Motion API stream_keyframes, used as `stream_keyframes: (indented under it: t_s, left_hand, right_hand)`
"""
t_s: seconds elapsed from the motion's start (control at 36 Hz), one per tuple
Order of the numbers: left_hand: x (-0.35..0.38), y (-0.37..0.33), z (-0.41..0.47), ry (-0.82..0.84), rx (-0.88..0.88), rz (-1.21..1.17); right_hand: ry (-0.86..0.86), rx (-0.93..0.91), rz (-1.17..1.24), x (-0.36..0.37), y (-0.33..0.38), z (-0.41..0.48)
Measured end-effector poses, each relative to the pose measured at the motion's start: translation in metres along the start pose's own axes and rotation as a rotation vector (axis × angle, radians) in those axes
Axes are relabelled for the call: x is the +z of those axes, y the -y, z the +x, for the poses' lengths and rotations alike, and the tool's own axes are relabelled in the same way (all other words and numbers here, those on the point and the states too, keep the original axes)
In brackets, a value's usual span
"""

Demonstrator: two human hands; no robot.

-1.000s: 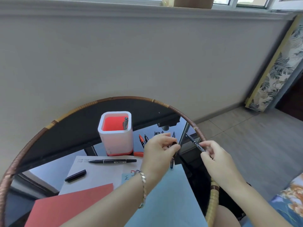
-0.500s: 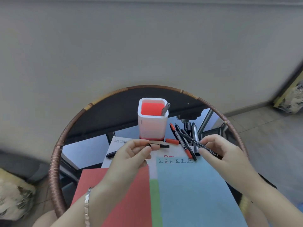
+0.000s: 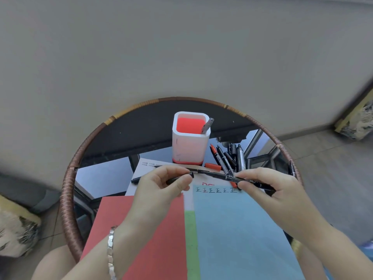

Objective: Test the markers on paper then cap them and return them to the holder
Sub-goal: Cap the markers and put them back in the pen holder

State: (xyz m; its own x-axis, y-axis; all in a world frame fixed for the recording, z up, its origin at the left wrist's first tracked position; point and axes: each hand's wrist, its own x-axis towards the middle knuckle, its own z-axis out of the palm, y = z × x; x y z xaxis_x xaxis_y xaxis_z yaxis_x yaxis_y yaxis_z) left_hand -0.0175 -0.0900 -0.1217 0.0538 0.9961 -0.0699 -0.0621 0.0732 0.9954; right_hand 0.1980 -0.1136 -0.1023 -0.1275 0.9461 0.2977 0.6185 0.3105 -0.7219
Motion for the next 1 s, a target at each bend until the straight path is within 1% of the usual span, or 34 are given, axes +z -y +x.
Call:
stream_keyframes:
  t_s: [0.28, 0.42, 0.47, 0.56, 0.64, 0.83, 1.0]
  left_hand:
    - [0.009, -0.005, -0.003, 0.023, 0.016, 0.018]
    - [0.015, -0.008, -0.006, 0.074, 0.065, 0.068]
    - [0.018, -0.009, -0.008, 0.093, 0.1, 0.1]
    - [0.017, -0.013, -0.006, 0.025, 0.153, 0.072]
    - [0.013, -0.018, -0.002, -0.039, 0.157, 0.032]
    - [0.007, -0.021, -0.005, -0.031, 0.146, -0.096]
    - [0.007, -0.02, -0.007, -0.003, 0.189, -0.123]
  right_hand:
    - [0.012, -0.034, -0.017, -0.002, -0.001, -0.003]
    - [0.027, -0.033, -0.05, 0.0, -0.003, -0.004]
    - [0.035, -0.061, -0.069, 0.001, 0.0, -0.003]
    - [-0.016, -0.108, -0.084, 0.0, 0.004, 0.001]
    - [-0.09, -0.103, -0.043, -0.002, 0.005, 0.004]
    - [-0.1, -0.118, -0.015, -0.003, 0.007, 0.003]
    - [-0.089, -0.151, -0.016, -0.003, 0.012, 0.0]
